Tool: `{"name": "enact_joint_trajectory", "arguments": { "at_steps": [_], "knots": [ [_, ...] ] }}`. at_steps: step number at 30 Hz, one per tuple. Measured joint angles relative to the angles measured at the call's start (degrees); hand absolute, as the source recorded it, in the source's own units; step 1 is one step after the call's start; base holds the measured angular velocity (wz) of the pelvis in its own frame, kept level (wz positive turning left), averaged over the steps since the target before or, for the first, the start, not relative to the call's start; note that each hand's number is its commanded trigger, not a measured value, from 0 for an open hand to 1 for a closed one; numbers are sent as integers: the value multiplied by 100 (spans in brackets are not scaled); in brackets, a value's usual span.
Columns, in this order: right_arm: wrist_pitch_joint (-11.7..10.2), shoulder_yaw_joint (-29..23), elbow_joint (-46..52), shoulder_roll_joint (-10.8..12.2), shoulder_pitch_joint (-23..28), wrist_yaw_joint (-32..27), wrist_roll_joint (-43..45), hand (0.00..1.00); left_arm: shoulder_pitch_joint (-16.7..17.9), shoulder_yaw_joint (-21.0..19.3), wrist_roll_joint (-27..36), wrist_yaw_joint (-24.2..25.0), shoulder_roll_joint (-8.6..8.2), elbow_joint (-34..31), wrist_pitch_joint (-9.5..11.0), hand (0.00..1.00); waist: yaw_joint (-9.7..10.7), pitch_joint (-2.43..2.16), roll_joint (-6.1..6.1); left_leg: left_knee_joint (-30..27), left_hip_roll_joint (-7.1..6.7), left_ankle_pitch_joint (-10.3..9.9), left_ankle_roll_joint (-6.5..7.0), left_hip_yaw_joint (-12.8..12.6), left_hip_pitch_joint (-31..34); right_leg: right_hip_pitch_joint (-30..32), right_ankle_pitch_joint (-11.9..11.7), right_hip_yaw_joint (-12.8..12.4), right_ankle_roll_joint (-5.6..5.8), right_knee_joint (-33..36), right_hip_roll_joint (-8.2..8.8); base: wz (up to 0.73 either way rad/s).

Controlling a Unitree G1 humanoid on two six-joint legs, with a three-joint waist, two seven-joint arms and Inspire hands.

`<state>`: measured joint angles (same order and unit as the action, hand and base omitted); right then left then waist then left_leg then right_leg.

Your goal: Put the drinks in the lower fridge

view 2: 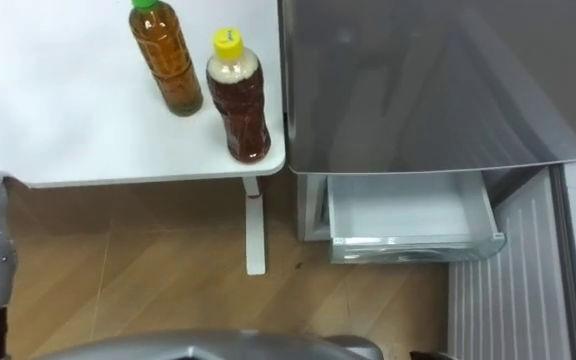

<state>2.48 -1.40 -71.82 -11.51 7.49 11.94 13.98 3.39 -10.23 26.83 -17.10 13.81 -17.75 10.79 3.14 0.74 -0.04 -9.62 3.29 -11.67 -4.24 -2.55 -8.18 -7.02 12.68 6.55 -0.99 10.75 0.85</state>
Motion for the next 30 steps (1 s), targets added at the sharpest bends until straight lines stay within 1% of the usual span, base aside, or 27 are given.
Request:
{"name": "enact_joint_trajectory", "arguments": {
  "at_steps": [2, 3, 5, 6, 7, 10, 12, 13, 16, 17, 18, 22, 28, 30],
  "knots": [
    [1, 1, -1, 1, -8, 63, 93, 0, -150, 62, 7, 272, 1, -11, -100, 0, 19, 10, 20, 0, 0, 0, 0, -8, 13, 17, 0, -9, 0, -4, 1, -2],
    [1, 1, 1, 1, -7, 133, 152, 0, -252, 105, 7, 441, 3, -59, -167, 0, 22, 8, 24, 0, 0, 0, 0, -29, 29, 33, 0, -17, 0, -12, 0, -3],
    [6, 1, 9, 0, -20, 188, 269, 0, -393, 157, 7, 698, 4, -145, -230, 0, 19, 4, 34, 3, 0, 0, 0, -41, 52, 70, 0, -48, 0, -11, -2, -8],
    [4, 1, 12, 0, -30, 195, 371, 0, -411, 169, 3, 857, 6, -247, -260, 0, 25, -1, 40, 3, -1, 0, 0, -45, 50, 80, 0, -78, 0, -7, -2, -13],
    [4, 2, 10, 1, -36, 194, 405, 0, -410, 191, 4, 922, 8, -297, -277, 0, 35, -4, 46, 3, -1, 0, 0, -46, 48, 82, -1, -87, 0, -8, -3, -11],
    [6, 7, -83, 0, -77, 189, 509, 0, -408, 420, 13, 1248, 21, -471, -342, 0, 125, -10, 70, 4, -2, 0, 0, -46, 47, 84, -1, -77, 0, -1, -2, -1],
    [3, 7, -160, -2, -100, 175, 509, 0, -409, 586, 20, 1547, 24, -498, -407, 0, 139, -17, 101, 4, 4, 0, 0, -46, 35, 79, -2, -58, 0, 1, -3, -4],
    [2, 7, -195, -2, -127, 166, 506, 0, -409, 622, 25, 1613, 24, -498, -428, 0, 142, -19, 108, 5, 5, 0, 0, -46, 30, 76, -2, -41, 0, 0, -1, -4],
    [6, 16, -239, -2, -188, 122, 498, 0, -409, 856, 58, 1993, 28, -498, -488, 0, 160, -8, 107, 18, 8, 0, 0, -66, -8, 57, -2, 2, 0, -1, 1, -4],
    [6, 15, -235, -2, -192, 121, 499, 0, -409, 869, 58, 2080, 29, -498, -508, 0, 159, -6, 104, 18, 8, -1, 0, -70, -8, 60, -2, 2, 0, -1, 2, -6],
    [6, 16, -230, -2, -201, 121, 493, 0, -410, 887, 62, 2231, 30, -498, -559, 0, 156, -16, 119, 18, 8, -1, 0, -88, -8, 65, -2, 8, 0, -2, 4, -5],
    [8, 17, -251, -2, -242, 121, 492, 0, -410, 938, 61, 2637, 34, -498, -674, 0, 161, -9, 107, 18, 8, -1, 0, -201, -12, 80, -2, -4, 0, 2, 10, -5],
    [6, 15, -298, -2, -260, 87, 505, 0, -410, 972, 56, 2985, 37, -498, -674, 0, 185, 2, 90, 19, 8, -1, 0, -205, -17, 81, -2, -6, 0, 15, 9, 0],
    [7, 17, -353, -3, -296, 71, 502, 0, -410, 1086, 56, 3042, 37, -497, -675, 0, 185, 3, 87, 19, 8, -1, 0, -205, -18, 83, -2, -7, 1, 20, 10, 0]
  ]
}}
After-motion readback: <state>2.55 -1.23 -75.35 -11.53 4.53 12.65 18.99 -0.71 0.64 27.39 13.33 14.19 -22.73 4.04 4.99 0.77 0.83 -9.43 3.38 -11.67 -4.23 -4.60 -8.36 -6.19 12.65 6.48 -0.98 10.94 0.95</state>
